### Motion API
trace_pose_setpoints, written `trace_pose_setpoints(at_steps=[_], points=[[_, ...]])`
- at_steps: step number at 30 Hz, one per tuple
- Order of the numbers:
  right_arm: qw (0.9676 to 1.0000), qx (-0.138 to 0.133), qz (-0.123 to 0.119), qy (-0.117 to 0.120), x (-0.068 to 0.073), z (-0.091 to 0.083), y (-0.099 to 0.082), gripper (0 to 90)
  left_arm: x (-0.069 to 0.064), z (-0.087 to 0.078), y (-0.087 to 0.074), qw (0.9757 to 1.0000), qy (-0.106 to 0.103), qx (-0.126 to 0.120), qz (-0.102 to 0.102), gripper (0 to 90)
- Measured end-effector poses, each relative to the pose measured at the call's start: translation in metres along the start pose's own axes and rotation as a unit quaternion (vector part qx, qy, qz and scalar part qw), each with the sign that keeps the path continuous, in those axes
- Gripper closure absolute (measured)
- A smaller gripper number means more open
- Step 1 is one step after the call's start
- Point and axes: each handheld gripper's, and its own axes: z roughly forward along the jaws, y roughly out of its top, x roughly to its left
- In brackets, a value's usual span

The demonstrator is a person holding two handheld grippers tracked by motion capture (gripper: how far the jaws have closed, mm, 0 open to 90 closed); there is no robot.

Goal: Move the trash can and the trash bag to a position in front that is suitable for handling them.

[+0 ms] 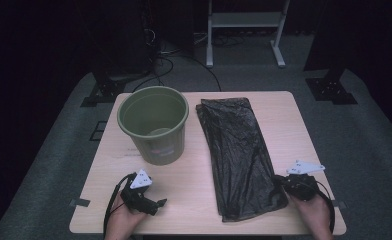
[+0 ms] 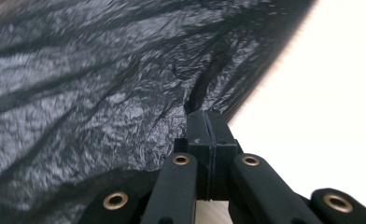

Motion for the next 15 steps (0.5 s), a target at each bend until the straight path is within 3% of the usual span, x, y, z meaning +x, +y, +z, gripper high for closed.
trace_pose_setpoints(at_steps=[8,15], points=[[0.9995,-0.002,0.030,-0.014,-0.026,-0.019,-0.014,90.0,0.000,0.000,0.000,1.0000,0.000,0.000,0.000,0.0],[0.9981,0.016,0.041,-0.044,-0.043,-0.034,-0.029,90.0,0.000,0.000,0.000,1.0000,0.000,0.000,0.000,0.0]])
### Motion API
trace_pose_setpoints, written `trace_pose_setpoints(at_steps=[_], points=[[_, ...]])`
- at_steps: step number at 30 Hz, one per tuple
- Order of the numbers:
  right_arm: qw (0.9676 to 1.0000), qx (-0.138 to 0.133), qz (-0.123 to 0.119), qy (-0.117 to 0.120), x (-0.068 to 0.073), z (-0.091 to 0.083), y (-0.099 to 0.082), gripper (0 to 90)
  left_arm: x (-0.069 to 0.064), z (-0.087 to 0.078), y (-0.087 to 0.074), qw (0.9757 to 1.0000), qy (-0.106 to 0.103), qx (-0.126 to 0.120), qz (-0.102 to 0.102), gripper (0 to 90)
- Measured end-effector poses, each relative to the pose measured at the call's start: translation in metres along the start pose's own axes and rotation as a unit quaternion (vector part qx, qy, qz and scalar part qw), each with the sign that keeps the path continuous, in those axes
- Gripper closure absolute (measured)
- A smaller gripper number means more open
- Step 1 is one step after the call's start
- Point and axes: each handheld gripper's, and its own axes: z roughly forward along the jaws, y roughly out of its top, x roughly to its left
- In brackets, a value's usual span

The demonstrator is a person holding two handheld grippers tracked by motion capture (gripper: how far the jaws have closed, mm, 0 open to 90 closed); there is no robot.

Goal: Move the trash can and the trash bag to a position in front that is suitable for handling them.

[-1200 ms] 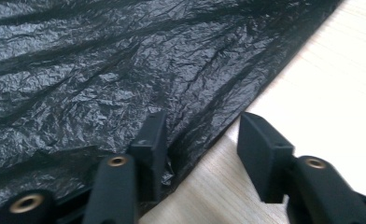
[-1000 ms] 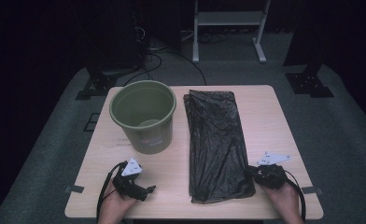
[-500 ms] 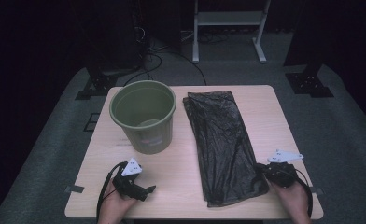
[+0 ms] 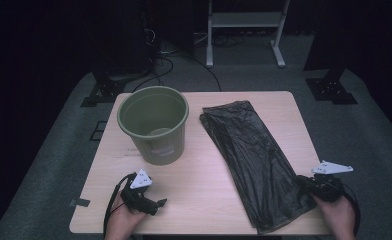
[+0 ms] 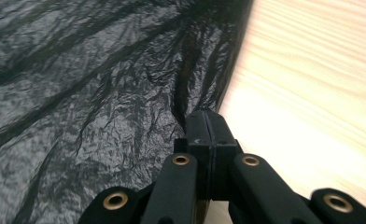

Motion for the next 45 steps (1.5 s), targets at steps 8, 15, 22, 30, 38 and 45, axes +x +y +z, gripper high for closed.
trace_pose_setpoints(at_steps=[8,15,22,30,38,45], points=[[0.9994,-0.013,0.015,-0.027,-0.011,-0.016,-0.006,70.1,0.000,0.000,0.000,1.0000,0.000,0.000,0.000,0.0],[0.9995,-0.030,-0.004,0.006,0.011,-0.010,0.017,48.3,0.000,0.000,0.000,1.0000,0.000,0.000,0.000,0.0],[0.9982,-0.032,-0.013,0.049,0.031,0.010,0.039,29.8,0.000,0.000,0.000,1.0000,0.000,0.000,0.000,0.0],[0.9980,0.004,-0.028,0.057,0.046,0.041,0.053,29.6,0.000,0.000,0.000,1.0000,0.000,0.000,0.000,0.0],[0.9982,0.024,-0.030,0.046,0.044,0.065,0.057,40.7,0.000,0.000,0.000,1.0000,0.000,0.000,0.000,0.0],[0.9980,0.025,-0.025,0.052,0.043,0.062,0.056,79.4,0.000,0.000,0.000,1.0000,0.000,0.000,0.000,0.0]])
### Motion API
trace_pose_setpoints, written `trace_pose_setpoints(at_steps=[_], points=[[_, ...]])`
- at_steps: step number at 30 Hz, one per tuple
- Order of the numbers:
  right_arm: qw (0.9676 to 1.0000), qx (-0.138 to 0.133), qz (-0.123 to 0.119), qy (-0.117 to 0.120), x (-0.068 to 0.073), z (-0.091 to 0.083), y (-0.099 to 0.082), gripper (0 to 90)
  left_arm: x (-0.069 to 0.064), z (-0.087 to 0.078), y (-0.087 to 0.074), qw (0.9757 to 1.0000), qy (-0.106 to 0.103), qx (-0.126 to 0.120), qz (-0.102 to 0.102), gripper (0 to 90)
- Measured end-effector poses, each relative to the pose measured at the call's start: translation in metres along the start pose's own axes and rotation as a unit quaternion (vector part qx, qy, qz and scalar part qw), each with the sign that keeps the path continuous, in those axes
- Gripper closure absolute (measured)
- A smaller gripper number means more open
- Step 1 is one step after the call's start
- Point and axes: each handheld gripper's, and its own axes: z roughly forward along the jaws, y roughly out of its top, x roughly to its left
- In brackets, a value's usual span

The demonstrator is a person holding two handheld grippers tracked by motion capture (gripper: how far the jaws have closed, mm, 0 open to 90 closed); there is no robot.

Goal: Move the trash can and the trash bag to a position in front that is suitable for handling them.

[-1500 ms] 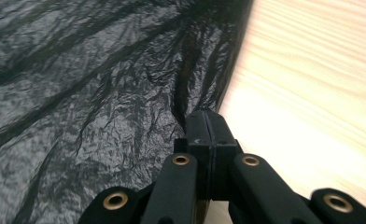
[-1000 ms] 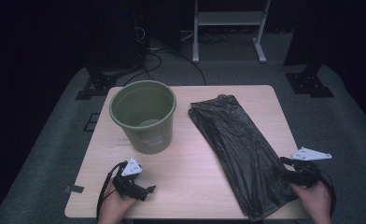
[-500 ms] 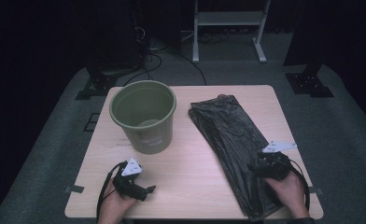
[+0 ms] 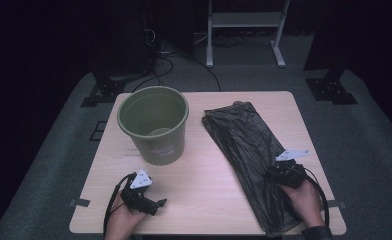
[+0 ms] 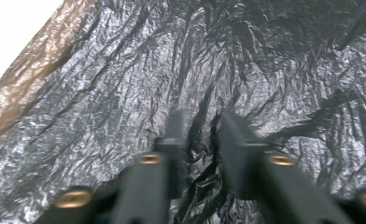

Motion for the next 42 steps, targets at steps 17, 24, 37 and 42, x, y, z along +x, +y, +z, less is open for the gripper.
trace_pose_setpoints(at_steps=[17,24,37,42], points=[[0.9997,0.003,-0.023,0.012,0.012,-0.036,-0.032,90.0,0.000,0.000,0.000,1.0000,0.000,0.000,0.000,0.0],[0.9995,-0.018,-0.022,0.016,0.017,-0.044,-0.038,68.2,0.000,0.000,0.000,1.0000,0.000,0.000,0.000,0.0],[0.9993,-0.030,0.014,-0.015,0.006,-0.006,-0.022,11.3,0.000,0.000,0.000,1.0000,0.000,0.001,0.000,0.0],[0.9994,-0.029,0.011,-0.018,0.006,-0.002,-0.024,7.7,0.001,0.000,0.000,1.0000,0.005,0.000,-0.006,0.0]])
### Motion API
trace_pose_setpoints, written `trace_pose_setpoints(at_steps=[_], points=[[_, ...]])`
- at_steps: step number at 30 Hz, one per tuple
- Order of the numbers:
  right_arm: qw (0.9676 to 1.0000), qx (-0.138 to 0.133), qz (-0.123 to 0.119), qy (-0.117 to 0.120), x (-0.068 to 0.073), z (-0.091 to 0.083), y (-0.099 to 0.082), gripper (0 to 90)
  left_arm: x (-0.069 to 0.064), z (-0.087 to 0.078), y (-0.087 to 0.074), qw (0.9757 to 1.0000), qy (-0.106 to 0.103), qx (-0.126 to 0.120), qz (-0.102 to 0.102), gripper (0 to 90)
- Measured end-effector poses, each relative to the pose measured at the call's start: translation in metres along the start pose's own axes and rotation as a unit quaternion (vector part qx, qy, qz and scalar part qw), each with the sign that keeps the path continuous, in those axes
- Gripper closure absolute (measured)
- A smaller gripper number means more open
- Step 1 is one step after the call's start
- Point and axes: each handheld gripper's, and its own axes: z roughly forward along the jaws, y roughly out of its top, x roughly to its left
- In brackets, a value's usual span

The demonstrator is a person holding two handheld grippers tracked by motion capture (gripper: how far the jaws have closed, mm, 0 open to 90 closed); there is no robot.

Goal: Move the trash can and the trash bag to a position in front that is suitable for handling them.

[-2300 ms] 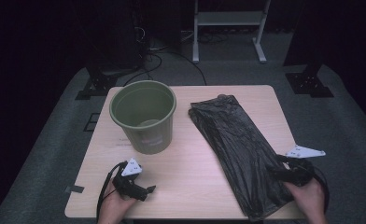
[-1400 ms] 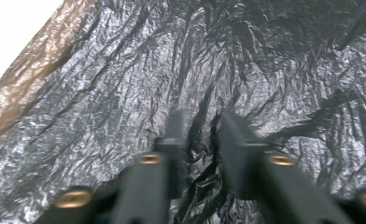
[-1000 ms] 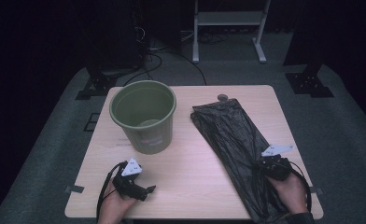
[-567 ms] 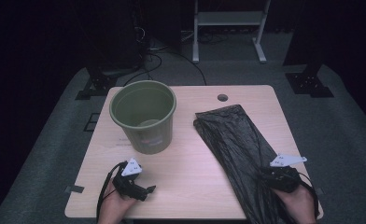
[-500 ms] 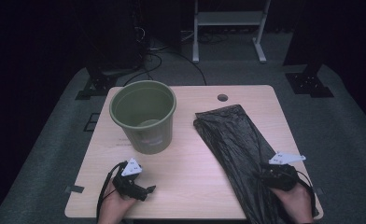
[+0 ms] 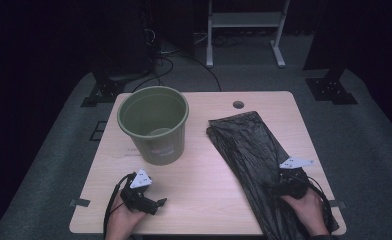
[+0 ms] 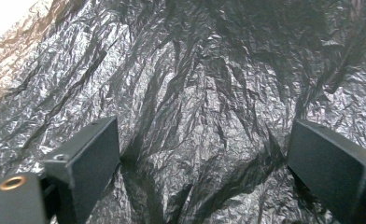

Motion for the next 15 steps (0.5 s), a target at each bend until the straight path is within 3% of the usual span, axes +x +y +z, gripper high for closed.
trace_pose_setpoints(at_steps=[4,7,15], points=[[0.9999,0.000,0.012,-0.010,-0.001,0.001,-0.002,3.2,0.001,-0.001,-0.001,1.0000,-0.005,-0.003,-0.004,0.0],[0.9999,0.000,0.012,-0.011,0.000,0.000,-0.002,3.2,0.003,-0.005,0.000,0.9998,-0.006,-0.009,-0.015,0.0],[0.9999,0.000,0.012,-0.011,0.000,0.000,-0.002,3.0,0.001,-0.019,0.007,0.9996,-0.001,-0.022,-0.020,0.0]])
